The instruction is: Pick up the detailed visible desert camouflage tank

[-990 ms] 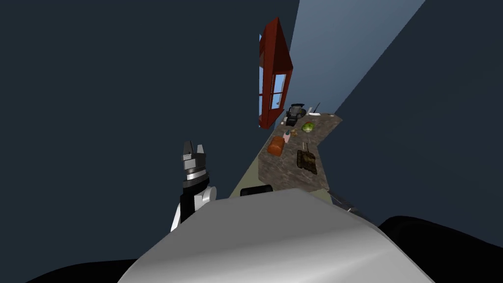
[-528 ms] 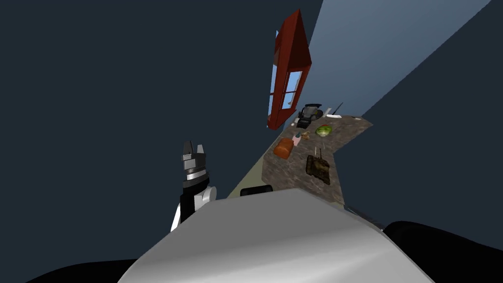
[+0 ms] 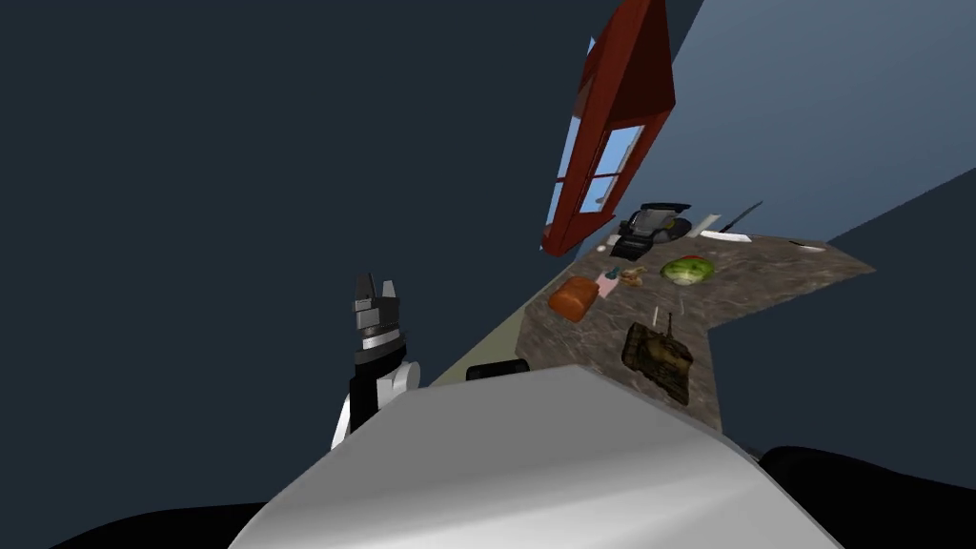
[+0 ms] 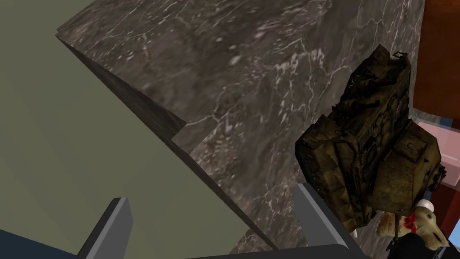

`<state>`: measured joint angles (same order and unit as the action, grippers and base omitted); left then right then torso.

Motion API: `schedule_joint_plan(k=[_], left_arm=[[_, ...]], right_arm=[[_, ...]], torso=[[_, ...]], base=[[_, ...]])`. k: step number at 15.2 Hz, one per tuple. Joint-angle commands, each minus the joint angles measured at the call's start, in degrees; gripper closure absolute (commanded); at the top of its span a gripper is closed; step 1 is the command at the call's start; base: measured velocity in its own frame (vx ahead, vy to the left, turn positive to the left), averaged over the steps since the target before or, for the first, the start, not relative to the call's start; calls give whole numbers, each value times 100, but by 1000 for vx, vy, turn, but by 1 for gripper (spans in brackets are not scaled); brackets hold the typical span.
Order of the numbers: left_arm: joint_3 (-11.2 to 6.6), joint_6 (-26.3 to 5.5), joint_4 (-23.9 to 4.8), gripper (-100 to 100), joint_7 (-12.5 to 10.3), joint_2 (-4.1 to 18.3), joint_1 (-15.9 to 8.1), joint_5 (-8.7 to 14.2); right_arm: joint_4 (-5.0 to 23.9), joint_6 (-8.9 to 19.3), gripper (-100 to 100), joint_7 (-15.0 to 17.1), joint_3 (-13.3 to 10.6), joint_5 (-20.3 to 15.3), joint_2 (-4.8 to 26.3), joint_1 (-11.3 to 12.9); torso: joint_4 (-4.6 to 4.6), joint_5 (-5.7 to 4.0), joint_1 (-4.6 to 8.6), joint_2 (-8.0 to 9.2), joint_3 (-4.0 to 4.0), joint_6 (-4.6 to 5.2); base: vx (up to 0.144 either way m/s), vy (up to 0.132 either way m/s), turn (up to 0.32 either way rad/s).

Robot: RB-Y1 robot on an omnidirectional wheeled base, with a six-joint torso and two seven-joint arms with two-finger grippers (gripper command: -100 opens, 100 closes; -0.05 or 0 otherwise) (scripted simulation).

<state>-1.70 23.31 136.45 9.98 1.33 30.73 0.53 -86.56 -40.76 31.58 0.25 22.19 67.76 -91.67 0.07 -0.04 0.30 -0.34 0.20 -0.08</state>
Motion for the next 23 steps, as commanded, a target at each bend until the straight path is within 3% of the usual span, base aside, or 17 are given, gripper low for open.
schedule_joint_plan(k=[1,2,6,7,8,13,23], left_arm=[[0,0,0,0,0,0,0,0],[0,0,0,0,0,0,1,0],[0,0,0,0,0,0,0,0],[-1,0,0,0,0,0,1,0],[0,0,0,0,0,0,0,0],[-1,0,0,0,0,0,1,0],[0,0,0,0,0,0,0,0]], right_arm=[[154,-58,-100,84,-38,29,181,-67],[317,-123,-100,188,-44,116,380,-333],[470,-186,-100,288,-50,199,729,-588],[610,-246,-100,384,-57,277,940,-831],[610,-246,-100,384,-57,277,992,-831],[952,-408,-100,644,-83,474,1647,-1466],[1186,-607,-100,956,-133,657,2689,-2161]], torso=[[0,0,0,0,0,0],[-3,0,-6,11,-6,7],[0,0,4,1,-1,-3],[-2,-2,0,4,-3,4],[-2,0,-3,7,-4,-2],[2,-3,5,-11,6,0],[3,-1,-4,-15,9,-3]], base=[[-19,-20,76],[12,-20,318],[21,-41,292],[-6,-22,268],[36,-42,316],[38,-52,331],[26,-41,242]])
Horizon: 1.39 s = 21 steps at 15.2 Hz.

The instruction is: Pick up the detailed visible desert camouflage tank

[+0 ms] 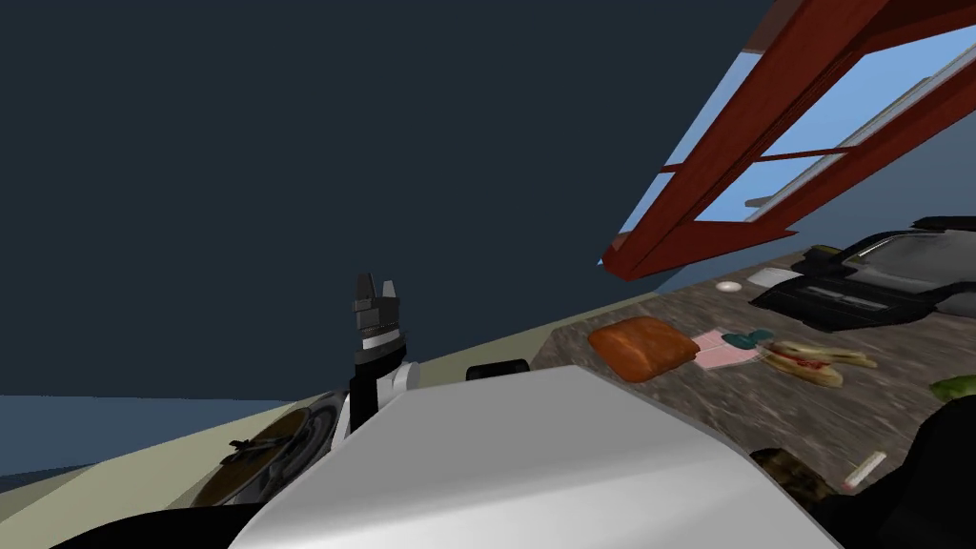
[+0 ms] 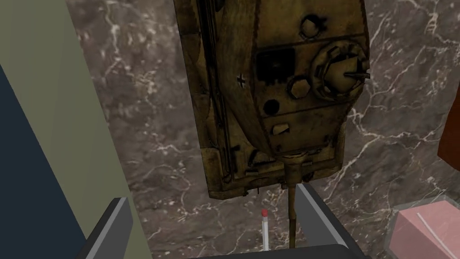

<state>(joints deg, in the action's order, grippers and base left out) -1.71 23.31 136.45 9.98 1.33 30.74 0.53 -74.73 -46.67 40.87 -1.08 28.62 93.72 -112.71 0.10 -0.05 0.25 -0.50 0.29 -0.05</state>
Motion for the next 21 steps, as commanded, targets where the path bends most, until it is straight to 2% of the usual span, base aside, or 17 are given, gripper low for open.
schedule_joint_plan(k=[1,4,5,6,7,9,12,13,17,18,21], left_arm=[[0,0,0,0,0,0,0,0],[0,0,0,0,0,0,0,0],[0,0,0,0,0,0,0,0],[0,0,0,0,0,0,1,0],[0,0,0,0,0,0,1,0],[0,0,0,0,0,0,0,0],[0,0,0,0,0,-1,0,0],[0,0,0,0,0,-1,0,0],[0,0,0,0,0,-1,0,0],[0,0,0,0,0,-1,0,0],[0,0,0,0,0,0,1,0]], right_arm=[[-6,-42,-100,66,-10,26,243,-128],[-75,-84,-100,137,-31,32,544,-233],[-47,-60,-100,115,-44,21,436,-165],[-185,147,-100,149,-31,31,557,-11],[-185,147,-100,149,-31,31,557,-11],[-315,355,-100,174,-18,40,656,146],[-323,354,-100,166,-8,51,666,139],[-325,373,100,177,-24,44,668,166],[-327,365,100,178,-14,47,672,172],[-218,199,100,155,-28,33,581,28],[-120,43,100,136,-38,27,507,-90]], torso=[[0,0,0,0,0,0],[1,0,-2,-5,3,-1],[1,0,-4,-6,3,1],[0,2,-9,0,0,6],[-4,2,-13,14,-8,9],[-10,4,-20,36,-21,10],[-13,6,-24,48,-29,10],[-12,6,-25,43,-27,10],[-11,-1,-15,43,-26,22],[-10,1,-15,44,-27,22],[-3,15,-25,24,-14,21]], base=[[41,-38,142],[49,-38,168],[31,-21,49],[-14,-16,-65],[-41,-9,-93],[-63,-6,-88],[-47,-1,-25],[-9,0,-1],[0,0,10],[32,10,69],[56,4,56]])
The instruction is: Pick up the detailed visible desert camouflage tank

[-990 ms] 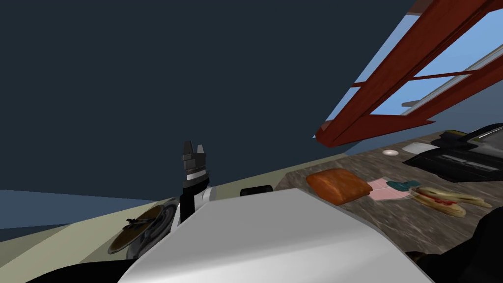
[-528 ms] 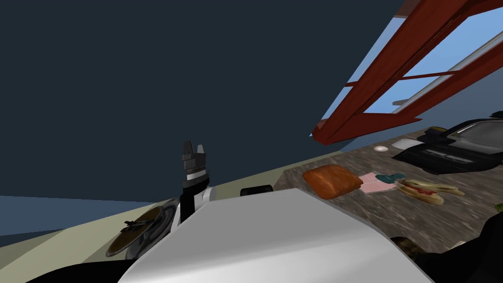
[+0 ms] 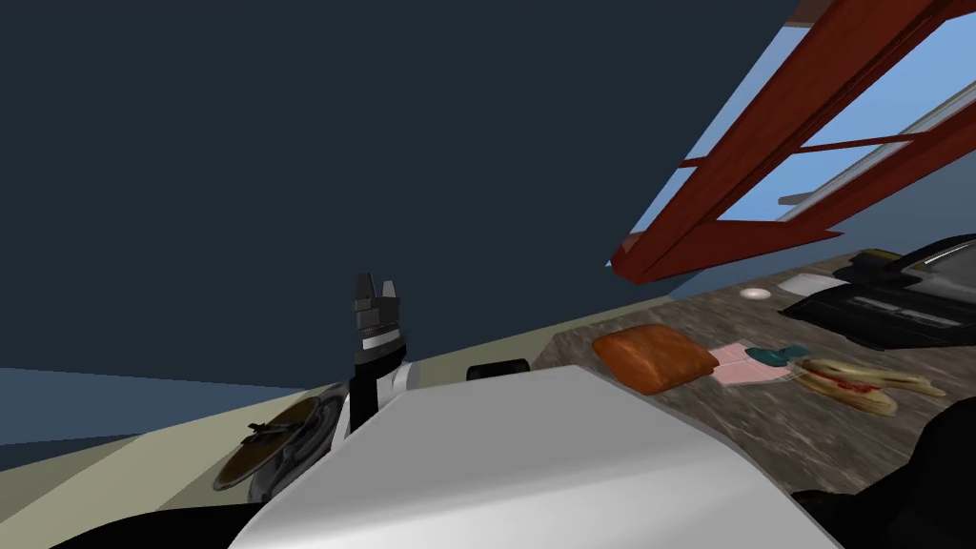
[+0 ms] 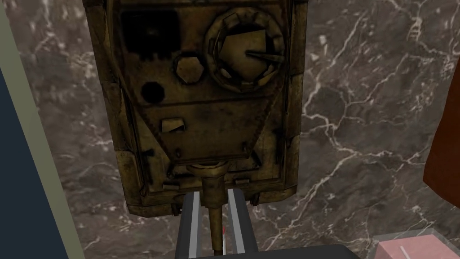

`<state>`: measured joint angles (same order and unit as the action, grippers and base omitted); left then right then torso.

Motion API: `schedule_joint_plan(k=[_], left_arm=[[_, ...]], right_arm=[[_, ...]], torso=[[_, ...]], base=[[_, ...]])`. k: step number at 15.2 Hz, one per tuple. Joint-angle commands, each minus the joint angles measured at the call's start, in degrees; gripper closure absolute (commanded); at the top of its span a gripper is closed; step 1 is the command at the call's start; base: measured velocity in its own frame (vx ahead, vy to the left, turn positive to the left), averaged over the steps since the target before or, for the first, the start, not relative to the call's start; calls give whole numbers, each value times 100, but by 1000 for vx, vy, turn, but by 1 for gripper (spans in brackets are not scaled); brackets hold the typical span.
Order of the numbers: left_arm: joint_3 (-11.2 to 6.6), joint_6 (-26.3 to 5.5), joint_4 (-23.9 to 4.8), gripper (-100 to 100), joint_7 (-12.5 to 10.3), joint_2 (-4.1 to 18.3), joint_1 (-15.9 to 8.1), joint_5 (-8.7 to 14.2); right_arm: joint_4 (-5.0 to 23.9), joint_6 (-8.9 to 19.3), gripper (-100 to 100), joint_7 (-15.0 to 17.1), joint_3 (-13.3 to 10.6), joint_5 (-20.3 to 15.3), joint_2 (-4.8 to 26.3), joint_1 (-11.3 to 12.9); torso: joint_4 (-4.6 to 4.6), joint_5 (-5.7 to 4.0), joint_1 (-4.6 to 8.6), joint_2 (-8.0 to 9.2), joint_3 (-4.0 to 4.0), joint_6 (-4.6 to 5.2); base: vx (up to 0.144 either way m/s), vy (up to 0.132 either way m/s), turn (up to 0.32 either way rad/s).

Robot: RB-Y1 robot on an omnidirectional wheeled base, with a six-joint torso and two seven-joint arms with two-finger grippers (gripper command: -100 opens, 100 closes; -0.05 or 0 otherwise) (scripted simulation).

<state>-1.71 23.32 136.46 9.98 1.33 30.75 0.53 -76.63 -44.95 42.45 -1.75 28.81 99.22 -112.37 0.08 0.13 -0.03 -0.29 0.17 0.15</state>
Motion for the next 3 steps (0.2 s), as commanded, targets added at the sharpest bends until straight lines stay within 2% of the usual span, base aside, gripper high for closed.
schedule_joint_plan(k=[1,2,3], left_arm=[[0,0,0,0,0,0,0,0],[0,0,0,0,0,0,0,0],[0,0,0,0,0,0,0,0]], right_arm=[[102,-181,100,-28,25,6,-68,-164],[135,-233,100,-35,22,3,-93,-203],[57,-136,100,-40,81,34,-46,-222]], torso=[[0,0,0,0,0,0],[2,4,-4,-2,2,0],[3,10,-9,-4,4,-1]], base=[[53,2,64],[48,2,57],[26,-1,15]])
